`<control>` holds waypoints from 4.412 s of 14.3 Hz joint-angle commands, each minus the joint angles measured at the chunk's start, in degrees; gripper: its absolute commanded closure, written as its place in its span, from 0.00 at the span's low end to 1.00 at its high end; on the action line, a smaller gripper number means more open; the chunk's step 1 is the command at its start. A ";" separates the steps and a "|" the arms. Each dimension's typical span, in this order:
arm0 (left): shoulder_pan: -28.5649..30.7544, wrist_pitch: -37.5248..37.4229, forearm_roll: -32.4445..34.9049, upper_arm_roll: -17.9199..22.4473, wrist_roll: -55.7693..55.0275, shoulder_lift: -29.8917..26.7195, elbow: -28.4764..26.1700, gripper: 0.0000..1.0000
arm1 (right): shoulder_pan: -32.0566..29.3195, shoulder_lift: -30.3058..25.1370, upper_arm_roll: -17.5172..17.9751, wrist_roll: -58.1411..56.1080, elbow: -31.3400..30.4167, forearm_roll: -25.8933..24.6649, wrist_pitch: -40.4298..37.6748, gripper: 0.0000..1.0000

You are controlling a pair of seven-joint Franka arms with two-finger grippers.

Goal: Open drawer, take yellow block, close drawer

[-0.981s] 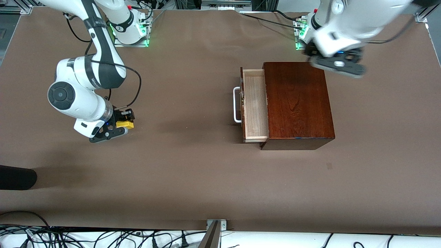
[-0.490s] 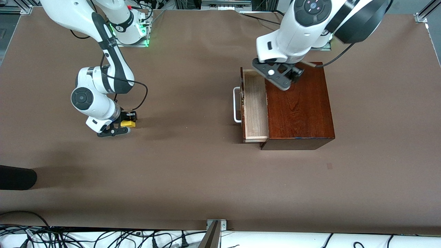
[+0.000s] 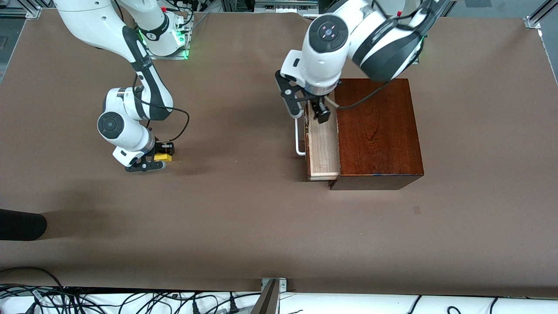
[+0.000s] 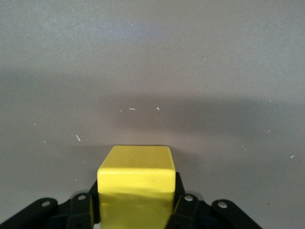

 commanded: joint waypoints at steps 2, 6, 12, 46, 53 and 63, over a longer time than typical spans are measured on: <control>-3.09 6.97 8.08 -0.10 7.40 7.25 2.24 0.00 | -0.81 0.70 0.23 0.05 -0.62 1.00 2.33 1.00; -9.40 9.89 18.55 0.43 7.41 13.49 2.42 0.00 | -1.07 -0.61 0.23 -1.70 -0.35 1.00 1.81 0.01; -10.92 9.72 25.79 1.65 3.36 16.06 2.07 0.00 | -3.53 -8.51 0.23 -9.16 1.40 0.65 -2.05 0.00; 24.20 -14.98 1.63 1.31 -1.81 -12.16 2.86 0.00 | -4.50 -21.54 -0.91 -9.00 37.44 -7.25 -52.33 0.00; 26.64 -22.63 1.72 10.32 -8.20 -14.52 10.16 0.00 | -4.41 -21.01 -0.82 -7.24 37.44 -7.08 -52.24 0.00; 13.34 -8.91 -5.14 31.72 -25.82 -27.01 -7.60 0.00 | -4.67 -21.01 -0.91 -6.89 37.53 -6.64 -52.24 0.00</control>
